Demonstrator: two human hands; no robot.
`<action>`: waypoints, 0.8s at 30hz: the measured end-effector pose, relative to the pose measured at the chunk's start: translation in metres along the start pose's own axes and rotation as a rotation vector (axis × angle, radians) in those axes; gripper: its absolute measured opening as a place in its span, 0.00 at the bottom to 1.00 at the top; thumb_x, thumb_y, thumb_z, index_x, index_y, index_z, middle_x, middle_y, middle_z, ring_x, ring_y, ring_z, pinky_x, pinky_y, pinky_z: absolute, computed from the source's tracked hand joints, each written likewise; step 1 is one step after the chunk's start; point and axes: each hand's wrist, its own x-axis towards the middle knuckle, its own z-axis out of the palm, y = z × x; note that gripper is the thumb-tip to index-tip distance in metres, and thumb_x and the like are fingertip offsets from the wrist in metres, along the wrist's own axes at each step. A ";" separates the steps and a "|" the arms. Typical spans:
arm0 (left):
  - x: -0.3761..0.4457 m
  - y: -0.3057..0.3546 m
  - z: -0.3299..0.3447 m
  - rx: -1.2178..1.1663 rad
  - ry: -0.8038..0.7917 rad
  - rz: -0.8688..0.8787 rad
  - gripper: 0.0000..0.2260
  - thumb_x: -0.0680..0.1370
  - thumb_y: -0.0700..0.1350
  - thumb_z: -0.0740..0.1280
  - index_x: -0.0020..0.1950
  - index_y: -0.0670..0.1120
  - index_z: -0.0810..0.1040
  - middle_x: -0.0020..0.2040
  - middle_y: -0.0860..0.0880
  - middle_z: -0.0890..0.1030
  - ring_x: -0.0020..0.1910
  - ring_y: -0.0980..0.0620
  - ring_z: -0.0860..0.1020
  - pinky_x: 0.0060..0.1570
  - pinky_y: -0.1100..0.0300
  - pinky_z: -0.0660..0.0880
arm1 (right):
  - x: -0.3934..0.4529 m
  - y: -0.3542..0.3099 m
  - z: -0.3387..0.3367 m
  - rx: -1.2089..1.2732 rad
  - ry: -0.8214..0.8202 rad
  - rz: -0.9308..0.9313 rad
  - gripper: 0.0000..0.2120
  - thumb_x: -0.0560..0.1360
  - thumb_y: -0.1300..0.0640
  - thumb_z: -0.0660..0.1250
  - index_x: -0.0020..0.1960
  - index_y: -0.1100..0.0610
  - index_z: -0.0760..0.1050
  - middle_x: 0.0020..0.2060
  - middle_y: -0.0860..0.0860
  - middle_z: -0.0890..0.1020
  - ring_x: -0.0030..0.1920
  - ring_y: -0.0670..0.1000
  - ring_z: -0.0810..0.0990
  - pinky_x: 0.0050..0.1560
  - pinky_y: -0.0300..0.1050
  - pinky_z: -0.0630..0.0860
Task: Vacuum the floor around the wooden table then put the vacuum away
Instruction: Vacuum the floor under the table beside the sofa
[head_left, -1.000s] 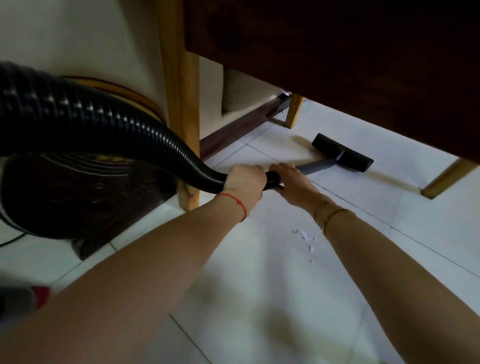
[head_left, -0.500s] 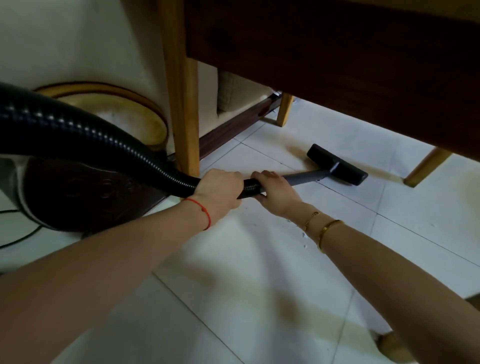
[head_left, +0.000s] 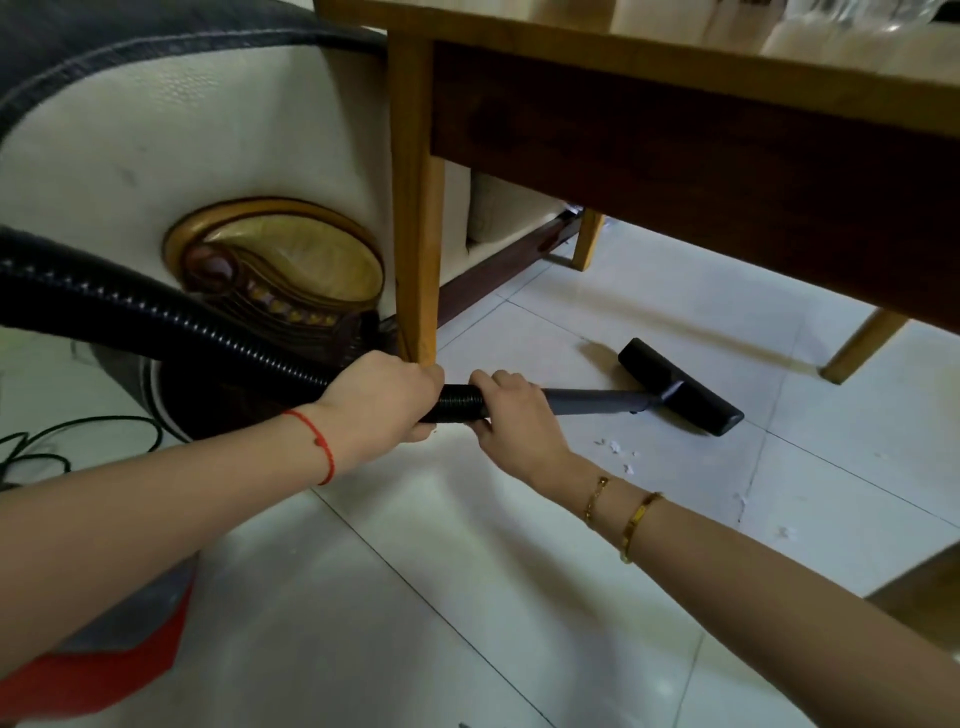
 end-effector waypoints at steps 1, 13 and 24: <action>0.001 0.002 -0.001 0.007 0.013 0.013 0.15 0.80 0.55 0.59 0.60 0.46 0.69 0.50 0.49 0.80 0.44 0.49 0.81 0.42 0.55 0.76 | -0.003 0.002 -0.001 0.001 0.009 0.011 0.11 0.76 0.54 0.65 0.56 0.56 0.71 0.46 0.55 0.77 0.47 0.57 0.74 0.47 0.48 0.65; 0.088 0.077 -0.014 -0.024 0.020 0.121 0.13 0.79 0.50 0.60 0.60 0.44 0.69 0.52 0.48 0.80 0.48 0.46 0.80 0.39 0.56 0.67 | -0.047 0.094 -0.021 -0.078 0.001 0.263 0.12 0.77 0.56 0.64 0.59 0.55 0.69 0.51 0.53 0.76 0.53 0.56 0.73 0.59 0.47 0.66; 0.178 0.162 -0.018 -0.096 0.028 0.143 0.12 0.79 0.47 0.63 0.58 0.43 0.71 0.52 0.48 0.80 0.48 0.46 0.80 0.38 0.58 0.64 | -0.078 0.191 -0.044 -0.114 -0.046 0.452 0.12 0.76 0.56 0.66 0.58 0.57 0.70 0.50 0.54 0.76 0.53 0.56 0.72 0.56 0.46 0.68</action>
